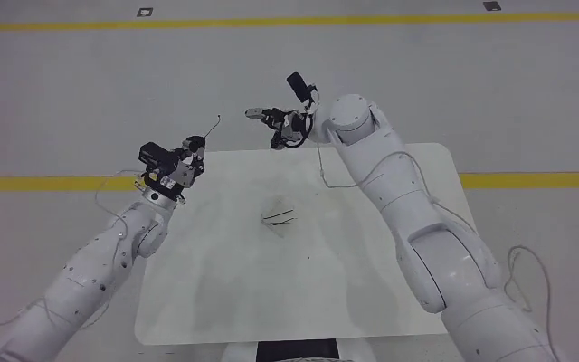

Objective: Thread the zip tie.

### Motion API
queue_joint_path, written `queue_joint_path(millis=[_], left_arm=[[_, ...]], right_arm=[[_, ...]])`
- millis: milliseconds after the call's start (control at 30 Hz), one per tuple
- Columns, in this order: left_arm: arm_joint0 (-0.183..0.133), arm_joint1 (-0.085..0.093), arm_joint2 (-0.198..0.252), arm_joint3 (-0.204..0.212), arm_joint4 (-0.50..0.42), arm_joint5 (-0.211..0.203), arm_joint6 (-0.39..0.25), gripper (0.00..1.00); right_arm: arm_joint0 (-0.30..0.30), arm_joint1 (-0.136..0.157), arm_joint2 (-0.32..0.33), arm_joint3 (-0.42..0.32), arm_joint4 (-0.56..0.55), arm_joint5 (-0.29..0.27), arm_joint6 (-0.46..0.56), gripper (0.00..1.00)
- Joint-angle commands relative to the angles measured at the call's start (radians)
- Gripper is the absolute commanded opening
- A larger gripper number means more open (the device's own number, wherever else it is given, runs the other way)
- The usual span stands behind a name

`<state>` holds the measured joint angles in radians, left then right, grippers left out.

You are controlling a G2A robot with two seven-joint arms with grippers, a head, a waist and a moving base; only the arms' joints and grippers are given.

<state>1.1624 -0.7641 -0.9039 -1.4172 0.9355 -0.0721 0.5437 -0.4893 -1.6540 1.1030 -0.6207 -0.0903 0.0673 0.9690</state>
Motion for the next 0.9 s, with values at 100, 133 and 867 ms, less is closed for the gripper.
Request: queue_joint_path(millis=[100,133,867], left_arm=[[0.050,0.011,-0.077,-0.008,-0.183,-0.168,-0.023,0.00],[0.059,0.012,-0.089,-0.008,-0.212,-0.188,-0.029,0.00],[0.137,0.009,-0.170,-0.103,-0.757,-0.268,-0.300,0.00]], right_arm=[[-0.043,0.024,0.045,-0.039,0.041,-0.065,0.044,1.00],[-0.049,0.027,0.050,-0.045,0.050,-0.074,0.052,1.00],[-0.143,0.041,0.104,-0.119,0.241,-0.245,0.113,1.00]])
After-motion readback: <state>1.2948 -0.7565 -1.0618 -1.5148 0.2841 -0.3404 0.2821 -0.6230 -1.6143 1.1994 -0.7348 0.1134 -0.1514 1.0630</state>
